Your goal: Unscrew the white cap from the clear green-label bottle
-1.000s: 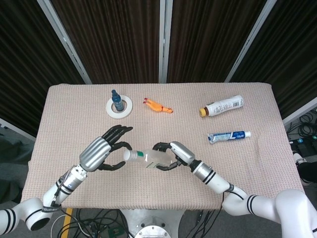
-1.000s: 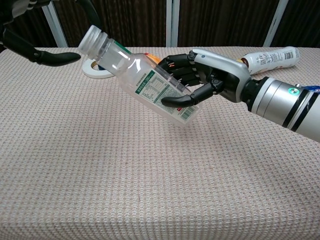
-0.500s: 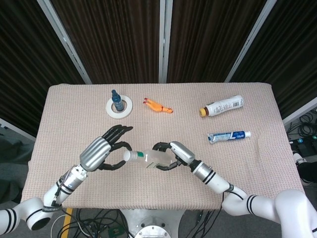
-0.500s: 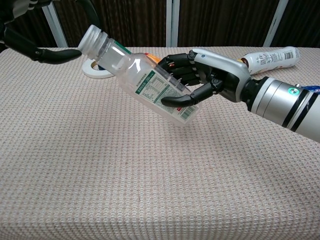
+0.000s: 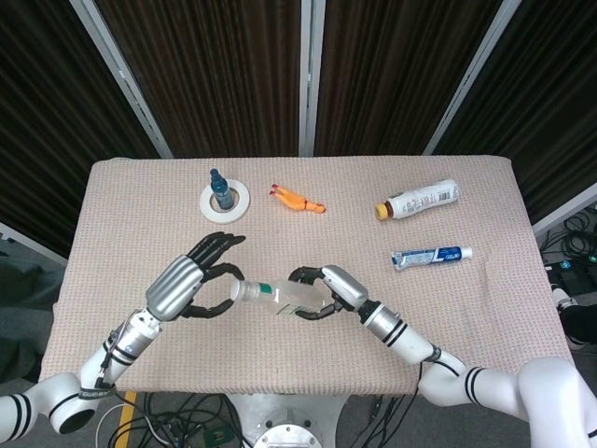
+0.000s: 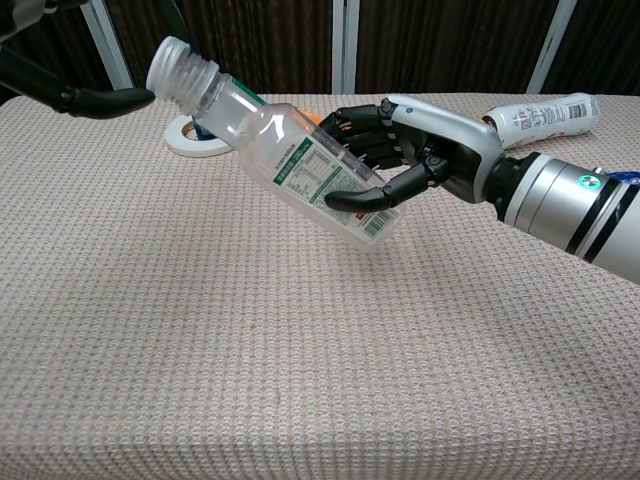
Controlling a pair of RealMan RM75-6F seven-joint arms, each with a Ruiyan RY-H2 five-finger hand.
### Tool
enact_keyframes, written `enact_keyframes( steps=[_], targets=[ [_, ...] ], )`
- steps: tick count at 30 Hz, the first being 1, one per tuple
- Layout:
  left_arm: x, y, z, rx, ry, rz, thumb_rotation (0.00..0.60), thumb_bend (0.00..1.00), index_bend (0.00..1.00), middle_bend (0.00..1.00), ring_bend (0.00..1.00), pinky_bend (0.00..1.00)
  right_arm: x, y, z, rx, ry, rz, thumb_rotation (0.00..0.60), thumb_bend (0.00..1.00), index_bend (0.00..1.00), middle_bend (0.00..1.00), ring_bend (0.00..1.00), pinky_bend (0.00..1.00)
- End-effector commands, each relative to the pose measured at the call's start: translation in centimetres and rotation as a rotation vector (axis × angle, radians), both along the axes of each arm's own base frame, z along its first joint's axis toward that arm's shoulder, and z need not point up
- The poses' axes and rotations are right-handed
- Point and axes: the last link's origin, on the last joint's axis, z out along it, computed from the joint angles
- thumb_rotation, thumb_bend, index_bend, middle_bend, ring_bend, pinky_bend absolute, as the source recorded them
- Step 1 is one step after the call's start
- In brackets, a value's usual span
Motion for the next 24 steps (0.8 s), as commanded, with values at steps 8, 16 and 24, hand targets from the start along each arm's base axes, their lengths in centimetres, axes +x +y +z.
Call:
enact_keyframes(
  steps=[8,16,24],
  targets=[
    [-3.5,1.0,1.1,0.133,0.165,0.07,0.6,0.35,0.47,0.05,0.0,0.0,-2.8,-0.5,2.4,-0.09,0.13,0.004,0.6,0.41,0.59,0.47,0.46,0.58],
    [-6.9,1.5,-1.8,0.171,0.563,0.136,0.6,0.35,0.43,0.05,0.0,0.0,-5.0,-1.3,6.6,-0.223,0.424,0.065,0.6,0.41,0.58,0.47,0.45,0.58],
    [-6.8,2.0,-5.6,0.116,0.639,0.135,0.6,0.35,0.4,0.05,0.0,0.0,-5.6,-0.7,7.9,-0.29,0.61,0.073,0.6,0.41,0.55,0.45,0.41,0.53]
  ],
)
